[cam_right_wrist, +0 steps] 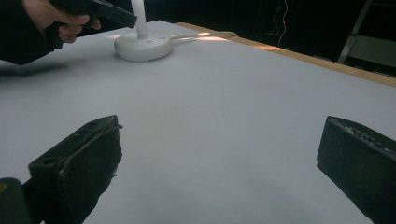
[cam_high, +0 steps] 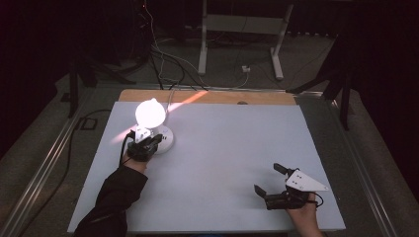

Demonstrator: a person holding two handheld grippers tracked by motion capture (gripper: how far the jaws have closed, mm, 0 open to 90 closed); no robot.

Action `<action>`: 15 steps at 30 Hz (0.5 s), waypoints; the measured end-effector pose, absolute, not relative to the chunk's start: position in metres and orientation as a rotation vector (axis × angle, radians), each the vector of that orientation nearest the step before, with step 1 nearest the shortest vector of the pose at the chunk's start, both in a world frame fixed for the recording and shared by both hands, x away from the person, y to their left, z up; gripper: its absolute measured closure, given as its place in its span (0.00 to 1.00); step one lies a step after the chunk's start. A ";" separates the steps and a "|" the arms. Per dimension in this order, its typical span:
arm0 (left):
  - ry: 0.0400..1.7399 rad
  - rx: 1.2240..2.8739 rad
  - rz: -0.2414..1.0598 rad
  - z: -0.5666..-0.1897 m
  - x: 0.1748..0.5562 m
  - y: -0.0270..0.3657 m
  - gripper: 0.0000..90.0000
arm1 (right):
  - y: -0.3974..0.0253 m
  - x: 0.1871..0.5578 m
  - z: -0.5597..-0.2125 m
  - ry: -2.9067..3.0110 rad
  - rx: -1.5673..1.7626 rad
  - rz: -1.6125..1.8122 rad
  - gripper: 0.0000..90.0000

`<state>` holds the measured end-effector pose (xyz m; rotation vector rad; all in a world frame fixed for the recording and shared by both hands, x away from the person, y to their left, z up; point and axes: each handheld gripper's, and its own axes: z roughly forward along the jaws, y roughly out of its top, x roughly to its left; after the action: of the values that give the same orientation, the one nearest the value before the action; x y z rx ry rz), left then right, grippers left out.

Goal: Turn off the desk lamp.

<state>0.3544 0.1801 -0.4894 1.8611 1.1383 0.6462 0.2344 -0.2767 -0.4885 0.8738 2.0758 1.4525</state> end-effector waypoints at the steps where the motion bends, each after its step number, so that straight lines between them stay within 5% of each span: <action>1: 1.141 1.855 0.648 -0.489 0.354 0.180 1.00 | -0.277 0.234 -0.489 2.076 0.874 1.452 0.00; 15: 1.136 1.827 0.671 -0.485 0.352 0.182 1.00 | -0.276 0.235 -0.489 2.080 0.877 1.451 0.00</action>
<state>0.3518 0.1822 -0.4847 1.8274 1.1360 0.6709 0.2348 -0.2765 -0.4889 0.8774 2.0798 1.4507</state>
